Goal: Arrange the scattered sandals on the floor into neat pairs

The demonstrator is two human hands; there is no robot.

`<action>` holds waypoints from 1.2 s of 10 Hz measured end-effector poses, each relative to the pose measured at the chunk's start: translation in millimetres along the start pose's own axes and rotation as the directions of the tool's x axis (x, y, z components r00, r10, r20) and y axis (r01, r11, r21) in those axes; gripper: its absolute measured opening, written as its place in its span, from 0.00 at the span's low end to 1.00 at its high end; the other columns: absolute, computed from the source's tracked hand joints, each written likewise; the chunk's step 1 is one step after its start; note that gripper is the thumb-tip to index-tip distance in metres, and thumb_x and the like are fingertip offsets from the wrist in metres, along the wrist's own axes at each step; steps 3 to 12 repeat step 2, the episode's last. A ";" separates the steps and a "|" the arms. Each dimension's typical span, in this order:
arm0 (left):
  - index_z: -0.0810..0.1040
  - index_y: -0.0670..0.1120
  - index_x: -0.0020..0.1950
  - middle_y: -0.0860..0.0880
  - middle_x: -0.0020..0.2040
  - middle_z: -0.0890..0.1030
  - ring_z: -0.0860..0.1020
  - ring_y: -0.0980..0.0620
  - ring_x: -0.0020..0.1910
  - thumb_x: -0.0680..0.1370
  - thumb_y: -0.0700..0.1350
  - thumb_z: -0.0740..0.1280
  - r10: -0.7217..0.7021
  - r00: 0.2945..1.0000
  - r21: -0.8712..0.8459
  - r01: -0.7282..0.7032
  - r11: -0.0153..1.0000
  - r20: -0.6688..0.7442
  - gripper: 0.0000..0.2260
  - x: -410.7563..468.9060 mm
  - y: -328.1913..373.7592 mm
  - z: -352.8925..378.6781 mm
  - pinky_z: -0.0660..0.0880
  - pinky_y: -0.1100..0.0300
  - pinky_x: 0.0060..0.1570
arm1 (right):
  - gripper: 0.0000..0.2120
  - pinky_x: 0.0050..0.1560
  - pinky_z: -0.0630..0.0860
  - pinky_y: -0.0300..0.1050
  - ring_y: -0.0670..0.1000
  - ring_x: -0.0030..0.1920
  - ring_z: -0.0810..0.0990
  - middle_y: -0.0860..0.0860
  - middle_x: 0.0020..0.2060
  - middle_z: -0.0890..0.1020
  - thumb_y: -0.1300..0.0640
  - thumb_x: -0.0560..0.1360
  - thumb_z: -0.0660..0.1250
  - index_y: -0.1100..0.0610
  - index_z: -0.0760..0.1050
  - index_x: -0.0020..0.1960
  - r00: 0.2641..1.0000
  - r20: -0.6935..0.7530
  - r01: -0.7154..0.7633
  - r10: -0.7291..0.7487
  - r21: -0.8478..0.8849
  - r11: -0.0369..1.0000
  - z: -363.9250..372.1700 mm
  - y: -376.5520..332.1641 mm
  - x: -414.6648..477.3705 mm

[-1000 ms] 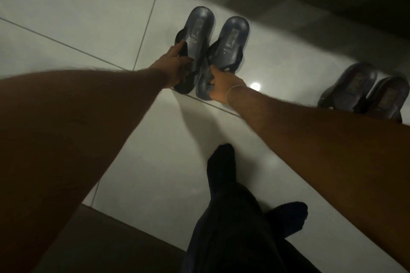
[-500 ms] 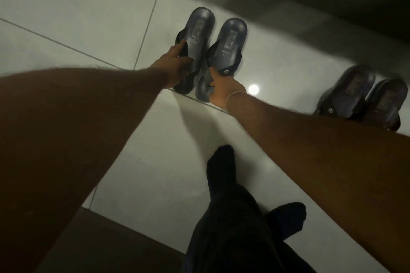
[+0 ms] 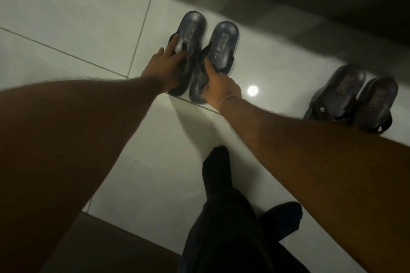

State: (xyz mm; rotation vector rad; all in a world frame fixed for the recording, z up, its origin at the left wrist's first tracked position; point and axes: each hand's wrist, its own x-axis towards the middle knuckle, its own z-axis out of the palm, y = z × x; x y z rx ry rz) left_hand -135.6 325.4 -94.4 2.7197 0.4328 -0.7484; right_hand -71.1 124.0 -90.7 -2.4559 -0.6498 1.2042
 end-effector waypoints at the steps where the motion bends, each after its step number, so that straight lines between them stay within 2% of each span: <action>1: 0.64 0.51 0.84 0.42 0.89 0.54 0.69 0.29 0.77 0.82 0.47 0.68 -0.004 0.990 0.012 0.005 1.000 -0.142 0.31 -24.9 23.0 -5.7 0.69 0.33 0.75 | 0.37 0.62 0.84 0.57 0.60 0.57 0.86 0.58 0.61 0.85 0.51 0.85 0.62 0.42 0.46 0.88 0.982 -0.184 -0.042 0.047 0.035 0.999 -7.4 4.9 -17.8; 2: 0.58 0.50 0.88 0.43 0.89 0.55 0.59 0.35 0.86 0.86 0.53 0.60 -0.006 0.983 -0.042 -0.001 0.999 -0.181 0.30 -59.3 56.1 1.9 0.59 0.34 0.82 | 0.36 0.80 0.70 0.63 0.61 0.78 0.75 0.56 0.78 0.75 0.47 0.86 0.61 0.47 0.47 0.89 0.961 -0.273 -0.069 0.049 -0.064 0.996 -14.3 21.8 -47.8; 12: 0.58 0.50 0.88 0.43 0.89 0.55 0.59 0.35 0.86 0.86 0.53 0.60 -0.006 0.983 -0.042 -0.001 0.999 -0.181 0.30 -59.3 56.1 1.9 0.59 0.34 0.82 | 0.36 0.80 0.70 0.63 0.61 0.78 0.75 0.56 0.78 0.75 0.47 0.86 0.61 0.47 0.47 0.89 0.961 -0.273 -0.069 0.049 -0.064 0.996 -14.3 21.8 -47.8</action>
